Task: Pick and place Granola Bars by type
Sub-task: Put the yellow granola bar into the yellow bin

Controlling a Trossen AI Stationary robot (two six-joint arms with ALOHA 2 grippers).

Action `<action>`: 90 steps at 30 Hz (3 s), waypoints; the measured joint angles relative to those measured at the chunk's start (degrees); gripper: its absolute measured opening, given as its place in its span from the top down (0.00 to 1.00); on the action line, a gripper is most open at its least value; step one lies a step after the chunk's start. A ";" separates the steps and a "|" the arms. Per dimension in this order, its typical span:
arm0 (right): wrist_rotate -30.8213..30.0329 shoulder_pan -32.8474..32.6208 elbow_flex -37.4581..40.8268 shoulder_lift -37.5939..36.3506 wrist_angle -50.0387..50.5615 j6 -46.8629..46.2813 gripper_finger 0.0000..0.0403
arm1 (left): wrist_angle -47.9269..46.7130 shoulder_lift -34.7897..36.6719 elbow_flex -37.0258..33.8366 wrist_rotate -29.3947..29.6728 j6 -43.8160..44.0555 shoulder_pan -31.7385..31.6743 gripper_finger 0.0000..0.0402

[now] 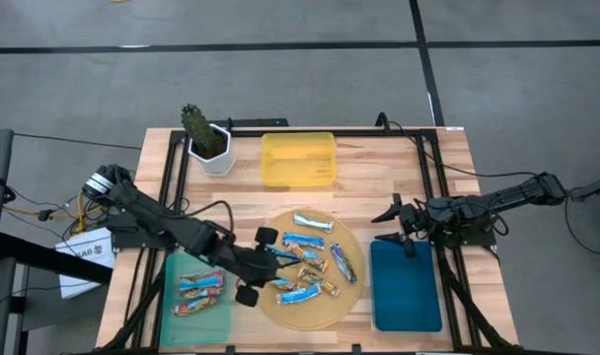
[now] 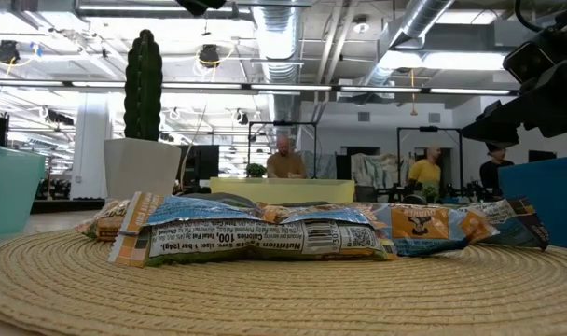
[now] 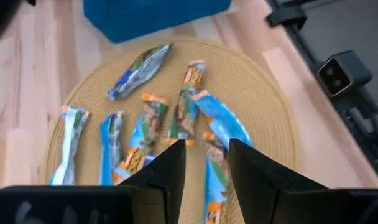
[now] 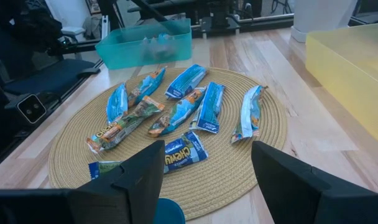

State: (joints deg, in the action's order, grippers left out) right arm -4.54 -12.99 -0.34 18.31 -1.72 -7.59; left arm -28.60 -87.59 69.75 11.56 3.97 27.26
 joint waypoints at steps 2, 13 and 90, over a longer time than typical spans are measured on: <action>0.00 0.02 -0.02 0.01 0.00 0.01 0.42 | -1.78 -0.67 0.99 0.20 0.18 -0.66 0.71; 0.02 0.02 -0.02 0.01 0.00 0.01 0.42 | -5.18 -6.42 -1.99 -1.44 4.14 -2.18 0.71; 0.00 0.01 -0.01 0.06 0.02 0.00 0.42 | 1.06 -18.58 -5.89 -11.86 9.09 -1.81 0.68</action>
State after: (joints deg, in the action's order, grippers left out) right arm -4.54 -12.98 -0.35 18.37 -1.69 -7.58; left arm -27.53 -106.17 63.86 -0.30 13.06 25.45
